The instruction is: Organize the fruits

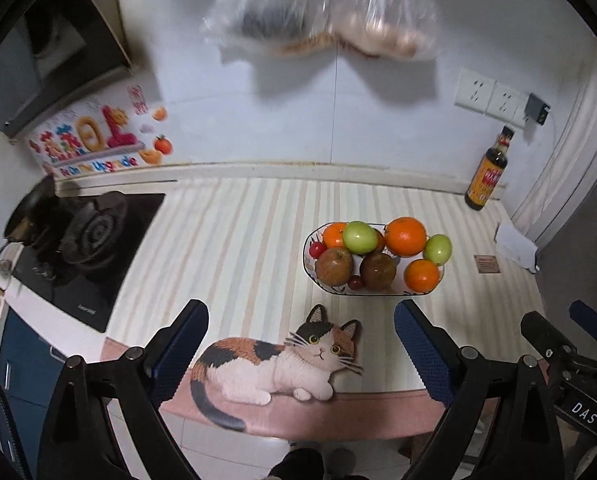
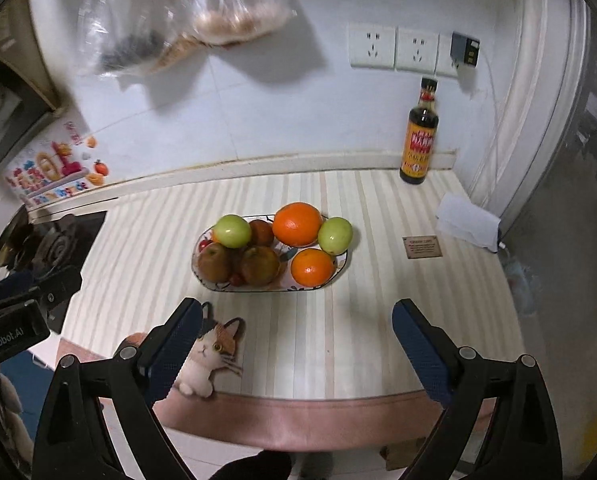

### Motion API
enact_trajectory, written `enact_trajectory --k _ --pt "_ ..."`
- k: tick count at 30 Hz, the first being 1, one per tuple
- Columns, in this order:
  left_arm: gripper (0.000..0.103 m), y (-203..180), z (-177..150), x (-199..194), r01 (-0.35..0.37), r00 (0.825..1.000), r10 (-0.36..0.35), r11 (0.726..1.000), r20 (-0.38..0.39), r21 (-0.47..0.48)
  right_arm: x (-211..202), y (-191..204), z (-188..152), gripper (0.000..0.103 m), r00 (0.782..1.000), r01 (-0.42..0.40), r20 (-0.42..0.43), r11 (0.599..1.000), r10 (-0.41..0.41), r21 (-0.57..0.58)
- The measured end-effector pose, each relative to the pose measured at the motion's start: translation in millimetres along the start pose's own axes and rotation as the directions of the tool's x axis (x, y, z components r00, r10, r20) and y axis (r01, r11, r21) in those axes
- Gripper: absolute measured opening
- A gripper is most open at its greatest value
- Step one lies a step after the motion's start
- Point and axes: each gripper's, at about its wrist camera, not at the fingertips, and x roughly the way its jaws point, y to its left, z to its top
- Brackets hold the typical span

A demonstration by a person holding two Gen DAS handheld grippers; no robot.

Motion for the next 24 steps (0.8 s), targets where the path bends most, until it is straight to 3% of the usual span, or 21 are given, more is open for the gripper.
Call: enact_trajectory --k 12,24 --pt "0.095 -12.4 -49.1 -100.1 -0.002 0.996 0.005 1.000 0.086 -0.027 -115.6 -10.3 -36.3 0.098 0.995 -0.030 0.096 0.998 0.035 -0.059" --pt "0.095 -15.0 -62.9 -144.0 0.027 0.989 -0.027 1.000 0.147 0.000 -171.8 -11.4 -57.4 0.098 0.989 -0.014 0.144 0.998 0.021 -0.054"
